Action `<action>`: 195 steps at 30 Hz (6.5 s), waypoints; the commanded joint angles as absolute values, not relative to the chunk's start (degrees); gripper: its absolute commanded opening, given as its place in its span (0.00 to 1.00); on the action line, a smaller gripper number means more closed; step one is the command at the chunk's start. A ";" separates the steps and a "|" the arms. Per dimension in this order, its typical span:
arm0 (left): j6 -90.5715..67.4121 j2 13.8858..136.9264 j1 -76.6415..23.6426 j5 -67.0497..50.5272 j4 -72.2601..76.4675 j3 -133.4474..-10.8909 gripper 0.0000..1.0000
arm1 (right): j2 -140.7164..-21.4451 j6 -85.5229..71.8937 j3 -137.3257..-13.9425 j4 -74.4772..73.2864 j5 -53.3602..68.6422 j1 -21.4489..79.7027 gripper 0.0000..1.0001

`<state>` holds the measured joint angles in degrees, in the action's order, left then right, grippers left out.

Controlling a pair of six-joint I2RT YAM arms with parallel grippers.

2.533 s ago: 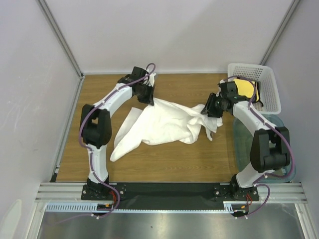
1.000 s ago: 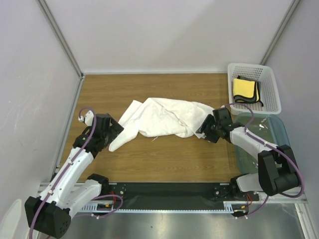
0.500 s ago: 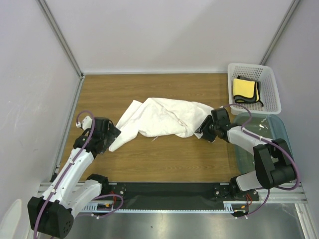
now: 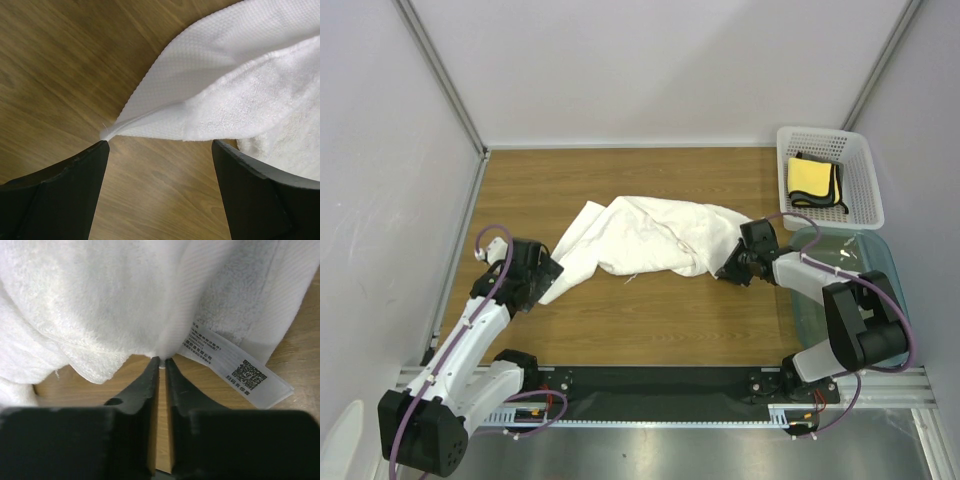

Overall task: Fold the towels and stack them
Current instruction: Flatten out the crumpled towel

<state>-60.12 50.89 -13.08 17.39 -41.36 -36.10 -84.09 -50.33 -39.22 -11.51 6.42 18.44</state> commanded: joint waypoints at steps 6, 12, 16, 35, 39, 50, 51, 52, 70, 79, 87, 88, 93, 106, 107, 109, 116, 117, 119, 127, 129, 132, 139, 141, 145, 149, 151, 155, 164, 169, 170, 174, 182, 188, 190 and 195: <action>-65.21 49.13 -12.04 16.70 -38.94 -30.42 0.89 | -79.37 -50.10 -41.66 -12.21 2.91 18.46 0.00; -69.68 48.60 -11.87 15.47 -35.77 -26.99 0.86 | -74.27 -48.78 -43.68 -14.06 2.63 16.79 0.00; -71.10 47.73 -11.69 16.78 -34.02 -25.93 0.83 | -72.78 -47.81 -44.47 -14.59 3.08 15.47 0.00; -83.74 34.46 -11.51 24.96 -38.05 -21.71 0.86 | -75.14 -44.03 -48.25 -15.56 6.06 13.10 0.00; -87.62 34.10 -11.16 24.52 -37.88 -20.22 0.86 | -75.85 -43.68 -48.78 -15.29 6.77 12.83 0.00; -90.70 36.30 -9.41 20.13 -31.65 -18.37 0.84 | -75.41 -42.36 -49.22 -16.61 7.56 12.13 0.00; -90.96 36.30 -9.32 19.87 -31.38 -18.46 0.84 | -75.32 -42.36 -49.13 -16.70 7.56 12.13 0.00; -91.75 36.39 -9.14 19.86 -31.29 -18.46 0.84 | -75.15 -42.28 -49.22 -16.61 7.47 12.13 0.00; -95.36 39.99 -7.56 20.21 -23.57 -16.26 0.39 | -74.97 -41.31 -49.83 -17.67 7.56 11.60 0.00; -84.04 40.17 -7.29 29.60 -30.92 -25.91 0.01 | -71.63 -39.73 -53.34 -19.07 5.54 11.43 0.00; -65.16 38.06 -7.29 42.53 -36.83 -44.11 0.00 | -65.84 -35.77 -63.96 -22.50 1.59 10.99 0.00; -63.56 37.80 -7.29 43.32 -36.74 -46.99 0.00 | -65.05 -35.08 -64.94 -22.76 1.41 10.81 0.00; -53.82 37.00 -7.29 47.98 -38.32 -56.67 0.00 | -61.26 -32.70 -71.44 -24.96 0.00 10.37 0.00; -30.15 37.17 -7.29 63.10 -37.87 -87.07 0.00 | -56.51 -25.75 -88.67 -35.49 0.18 10.20 0.00; -29.36 37.53 -7.29 63.63 -40.58 -88.58 0.00 | -56.43 -25.49 -90.94 -36.46 0.26 10.20 0.00; -28.39 38.67 -7.29 64.86 -43.14 -92.44 0.00 | -56.86 -25.05 -93.24 -38.84 0.70 10.20 0.00; -26.71 48.86 -7.29 67.24 -50.36 -94.32 0.00 | -59.15 -27.24 -90.63 -46.76 0.88 10.20 0.00; -26.98 50.35 -7.29 67.06 -49.75 -92.74 0.01 | -58.98 -27.86 -89.22 -46.41 0.88 10.20 0.00; -28.20 51.50 -5.90 63.57 -44.75 -86.68 0.00 | -58.71 -29.26 -84.21 -44.30 0.88 10.20 0.00; -33.57 63.60 3.33 46.85 -27.70 -72.26 0.00 | -62.83 -31.82 -73.92 -32.01 -2.55 10.02 0.00; -34.28 66.87 4.83 45.19 -23.92 -71.55 0.00 | -66.95 -31.29 -75.32 -30.51 -2.37 9.93 0.00; -34.19 71.53 5.36 42.99 -19.79 -71.01 0.00 | -69.60 -30.24 -76.20 -25.50 -1.50 9.84 0.00; -29.89 70.41 5.45 40.52 -18.01 -74.69 0.00 | -67.51 -26.37 -82.95 -24.08 -1.15 9.84 0.00; -28.74 67.61 5.45 40.34 -19.15 -75.32 0.00 | -65.84 -25.67 -83.76 -24.69 -0.70 9.84 0.00; -27.78 62.50 5.36 40.34 -21.61 -75.50 0.00 | -61.01 -25.58 -84.73 -27.06 -0.62 9.93 0.00; -27.42 57.84 5.45 40.34 -25.21 -75.24 0.01 | -56.35 -25.40 -84.37 -29.35 -1.32 9.93 0.00; -27.51 54.95 5.36 40.78 -26.54 -74.88 0.00 | -55.20 -25.23 -84.46 -30.85 -1.14 9.93 0.00; -27.07 50.02 5.36 41.83 -30.14 -75.32 0.00 | -52.48 -25.31 -84.72 -32.78 -0.62 10.02 0.00; -23.91 43.33 5.45 46.31 -44.20 -84.37 0.00 | -47.55 -26.90 -94.82 -49.90 -4.83 9.93 0.00; -21.45 48.06 5.45 47.64 -46.76 -87.01 0.00 | -48.95 -27.16 -95.20 -57.56 -5.98 9.93 0.00; -21.53 49.21 5.45 46.85 -46.24 -86.49 0.00 | -49.83 -27.59 -93.62 -57.48 -5.37 9.93 0.00; -24.69 54.92 5.62 43.51 -40.80 -78.94 0.00 | -50.89 -30.05 -80.53 -49.60 -5.45 9.84 0.00; -29.79 72.73 6.15 41.49 -22.51 -67.85 0.00 | -60.81 -30.68 -65.66 -30.43 -4.04 8.00 0.00; -31.11 85.85 6.68 41.49 -15.56 -69.96 0.00 | -75.21 -30.15 -64.77 -14.87 2.01 4.31 0.00; -31.55 89.37 7.55 40.96 -13.63 -70.31 0.00 | -80.73 -30.23 -65.04 -9.34 4.65 4.04 0.00; -31.82 94.47 9.14 37.80 -9.94 -71.54 0.00 | -91.39 -30.15 -67.93 -0.53 7.82 3.96 0.00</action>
